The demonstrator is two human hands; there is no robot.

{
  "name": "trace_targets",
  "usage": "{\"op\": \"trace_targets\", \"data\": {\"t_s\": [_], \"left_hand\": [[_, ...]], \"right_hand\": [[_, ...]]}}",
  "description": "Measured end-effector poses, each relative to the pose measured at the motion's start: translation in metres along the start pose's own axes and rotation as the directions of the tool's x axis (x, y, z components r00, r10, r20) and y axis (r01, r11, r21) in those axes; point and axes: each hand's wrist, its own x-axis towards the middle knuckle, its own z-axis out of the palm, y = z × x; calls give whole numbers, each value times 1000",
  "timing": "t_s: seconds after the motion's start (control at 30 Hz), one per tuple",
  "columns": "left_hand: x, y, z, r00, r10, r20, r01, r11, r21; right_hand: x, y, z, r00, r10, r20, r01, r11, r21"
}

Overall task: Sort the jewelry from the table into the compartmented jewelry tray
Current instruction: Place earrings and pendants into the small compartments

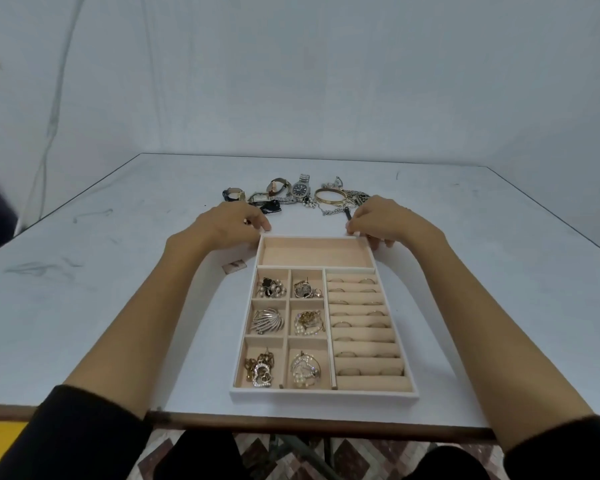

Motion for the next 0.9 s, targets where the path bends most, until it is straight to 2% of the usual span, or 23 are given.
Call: {"op": "trace_targets", "data": {"t_s": [0.1, 0.27, 0.37, 0.53, 0.67, 0.9], "left_hand": [[9, -2, 5, 997, -9, -81, 6, 999, -34], [23, 12, 17, 972, 76, -221, -67, 997, 49], [33, 22, 20, 970, 129, -208, -128, 992, 16], [56, 39, 25, 970, 213, -117, -191, 966, 176], [66, 47, 30, 976, 207, -70, -190, 962, 198], [64, 46, 33, 958, 200, -205, -164, 970, 181]], "right_hand": [[11, -6, 1, 999, 23, -33, -24, 999, -23], [30, -5, 11, 990, 35, -139, -41, 998, -42], [37, -3, 19, 975, 17, -223, -34, 997, -71], [39, -1, 26, 945, -24, -326, -15, 993, -115], [39, 1, 25, 939, -36, -341, 0, 995, -104], [40, 6, 26, 915, -51, -401, 6, 993, -114]]}}
